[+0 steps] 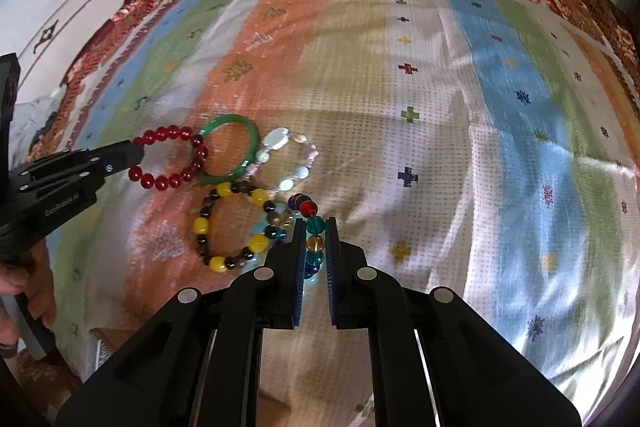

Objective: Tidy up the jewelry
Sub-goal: 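Close the left tool on the red bead bracelet while the right tool grips the multicolour bracelet, then lift both bracelets and carry them over the silver tin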

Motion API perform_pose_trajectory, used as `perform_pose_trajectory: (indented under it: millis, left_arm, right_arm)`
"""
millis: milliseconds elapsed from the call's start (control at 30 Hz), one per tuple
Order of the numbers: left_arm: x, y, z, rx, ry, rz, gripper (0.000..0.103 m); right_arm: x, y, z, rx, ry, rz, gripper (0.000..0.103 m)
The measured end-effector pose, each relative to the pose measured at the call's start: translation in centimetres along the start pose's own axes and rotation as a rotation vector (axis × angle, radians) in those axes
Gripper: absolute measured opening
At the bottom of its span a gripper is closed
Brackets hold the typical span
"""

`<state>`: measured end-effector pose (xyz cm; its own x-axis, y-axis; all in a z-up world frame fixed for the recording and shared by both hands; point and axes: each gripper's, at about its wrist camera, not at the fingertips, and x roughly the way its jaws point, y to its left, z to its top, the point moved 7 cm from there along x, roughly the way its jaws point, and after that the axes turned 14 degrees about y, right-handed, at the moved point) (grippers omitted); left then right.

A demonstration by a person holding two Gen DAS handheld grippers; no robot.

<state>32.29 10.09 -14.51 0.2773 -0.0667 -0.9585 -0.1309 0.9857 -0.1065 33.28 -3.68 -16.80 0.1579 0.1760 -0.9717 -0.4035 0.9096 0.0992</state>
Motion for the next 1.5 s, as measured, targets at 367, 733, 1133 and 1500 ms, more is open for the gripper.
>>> perform_pose_trajectory:
  millis: [367,733,1133,1500]
  left_arm:
    - [-3.2,-0.9,-1.0,0.0,-0.048,-0.037,0.013]
    - [-5.9,-2.0,-2.2,0.01,-0.093,-0.081,0.013]
    - [-9.0,-3.7,-4.2,0.044,-0.143,-0.105,0.013]
    - [-10.8,-5.0,-6.6,0.076,-0.168,-0.13,0.013]
  right_arm:
    - [-3.1,1.7,-1.2,-0.03,-0.055,0.016,0.01]
    - [-5.4,2.8,-2.4,-0.046,-0.104,0.029,0.01]
    - [-8.0,4.1,-4.2,-0.069,-0.158,0.043,0.01]
    - [-9.0,4.5,-6.9,-0.09,-0.176,0.056,0.01]
